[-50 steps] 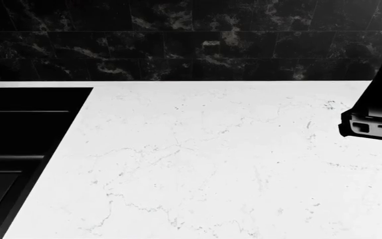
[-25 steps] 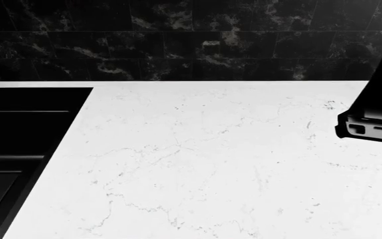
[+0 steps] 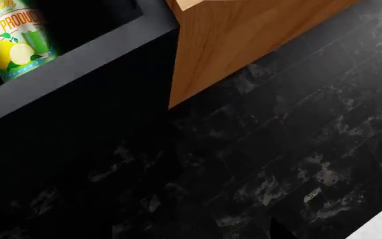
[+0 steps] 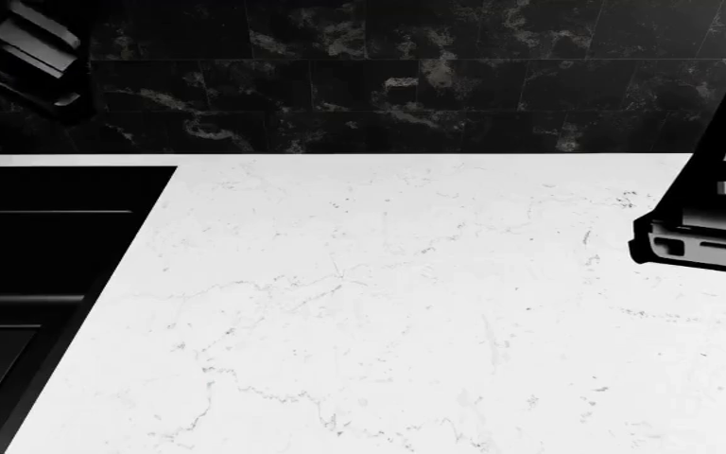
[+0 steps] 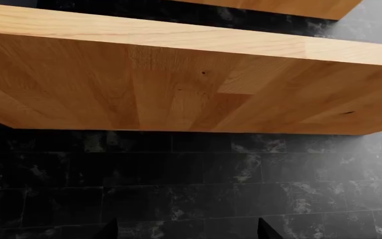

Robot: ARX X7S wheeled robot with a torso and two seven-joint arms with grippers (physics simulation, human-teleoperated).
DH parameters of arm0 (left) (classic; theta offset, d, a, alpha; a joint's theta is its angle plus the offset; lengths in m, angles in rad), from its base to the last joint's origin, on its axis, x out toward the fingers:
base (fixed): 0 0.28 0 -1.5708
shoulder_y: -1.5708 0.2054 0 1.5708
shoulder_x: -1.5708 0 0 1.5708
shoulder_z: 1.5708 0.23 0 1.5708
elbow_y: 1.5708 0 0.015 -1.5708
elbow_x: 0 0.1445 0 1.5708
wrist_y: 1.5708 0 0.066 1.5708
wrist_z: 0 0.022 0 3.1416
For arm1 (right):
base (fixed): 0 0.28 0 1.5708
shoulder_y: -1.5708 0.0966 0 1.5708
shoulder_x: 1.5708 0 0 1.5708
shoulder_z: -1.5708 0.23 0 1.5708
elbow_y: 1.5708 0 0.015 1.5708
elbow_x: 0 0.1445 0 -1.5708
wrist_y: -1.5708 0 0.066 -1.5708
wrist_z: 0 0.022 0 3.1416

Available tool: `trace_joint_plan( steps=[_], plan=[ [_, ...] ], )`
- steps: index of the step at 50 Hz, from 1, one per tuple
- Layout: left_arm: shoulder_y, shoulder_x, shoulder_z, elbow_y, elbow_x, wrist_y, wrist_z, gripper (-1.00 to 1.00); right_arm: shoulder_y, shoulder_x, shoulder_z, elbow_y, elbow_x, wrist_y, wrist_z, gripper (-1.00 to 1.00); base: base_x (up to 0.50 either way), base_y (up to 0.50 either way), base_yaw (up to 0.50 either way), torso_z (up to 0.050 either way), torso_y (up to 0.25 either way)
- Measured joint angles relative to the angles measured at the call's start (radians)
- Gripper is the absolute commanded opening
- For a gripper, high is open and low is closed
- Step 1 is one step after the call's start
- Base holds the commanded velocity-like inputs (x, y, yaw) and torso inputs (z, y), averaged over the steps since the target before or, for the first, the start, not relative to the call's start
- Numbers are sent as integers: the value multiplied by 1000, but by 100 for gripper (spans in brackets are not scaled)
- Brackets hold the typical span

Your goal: Pick the cans from the counter and place them in their designated side in the cabinet.

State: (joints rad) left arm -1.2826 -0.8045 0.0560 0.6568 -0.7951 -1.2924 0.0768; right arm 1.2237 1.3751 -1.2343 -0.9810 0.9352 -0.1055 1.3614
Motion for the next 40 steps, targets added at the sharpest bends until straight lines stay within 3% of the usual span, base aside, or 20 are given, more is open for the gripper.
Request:
trace_joint_plan(
  steps=[23, 40],
  plan=[
    [302, 31, -110, 57, -69, 7, -43, 100, -5, -10, 1, 6, 1, 5, -7, 100, 0, 0, 0, 0, 0],
    [400, 82, 26, -65, 31, 156, 39, 100, -19, -8, -3, 6, -8, 3, -3, 100, 0, 0, 0, 0, 0]
  ],
)
